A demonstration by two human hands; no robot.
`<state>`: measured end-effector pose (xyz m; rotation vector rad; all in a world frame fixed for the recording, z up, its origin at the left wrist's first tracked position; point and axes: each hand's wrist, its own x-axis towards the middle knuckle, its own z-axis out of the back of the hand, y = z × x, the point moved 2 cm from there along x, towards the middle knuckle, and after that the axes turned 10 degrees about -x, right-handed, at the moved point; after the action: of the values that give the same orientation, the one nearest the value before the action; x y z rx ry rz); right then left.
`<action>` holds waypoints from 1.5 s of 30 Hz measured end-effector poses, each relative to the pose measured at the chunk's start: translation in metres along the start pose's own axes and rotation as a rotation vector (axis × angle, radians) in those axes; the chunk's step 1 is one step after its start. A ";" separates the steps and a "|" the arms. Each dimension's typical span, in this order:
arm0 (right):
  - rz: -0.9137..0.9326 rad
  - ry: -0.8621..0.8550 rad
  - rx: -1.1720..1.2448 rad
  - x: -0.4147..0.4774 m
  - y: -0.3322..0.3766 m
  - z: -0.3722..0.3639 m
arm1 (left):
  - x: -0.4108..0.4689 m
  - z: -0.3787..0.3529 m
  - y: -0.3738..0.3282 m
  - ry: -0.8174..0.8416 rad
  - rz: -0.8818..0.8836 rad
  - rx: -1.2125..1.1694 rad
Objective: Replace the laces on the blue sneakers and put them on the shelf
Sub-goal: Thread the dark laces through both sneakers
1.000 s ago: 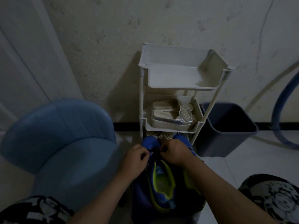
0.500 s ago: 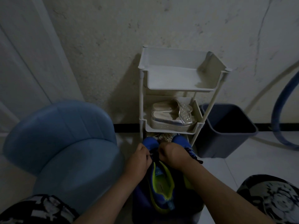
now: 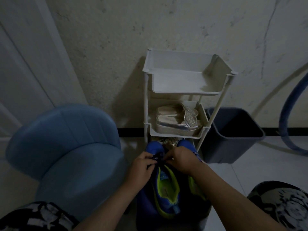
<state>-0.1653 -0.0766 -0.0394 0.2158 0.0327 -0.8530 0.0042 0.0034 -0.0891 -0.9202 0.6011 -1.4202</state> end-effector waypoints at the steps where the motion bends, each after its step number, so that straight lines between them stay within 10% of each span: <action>1: -0.005 -0.008 -0.012 0.000 0.000 0.000 | 0.000 0.000 -0.001 -0.001 -0.013 0.012; 45: -0.072 0.018 0.046 -0.008 0.001 0.010 | -0.007 0.004 -0.009 0.053 0.149 -0.085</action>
<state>-0.1702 -0.0719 -0.0284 0.2673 0.0379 -0.9245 0.0015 0.0120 -0.0805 -0.8877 0.7595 -1.2969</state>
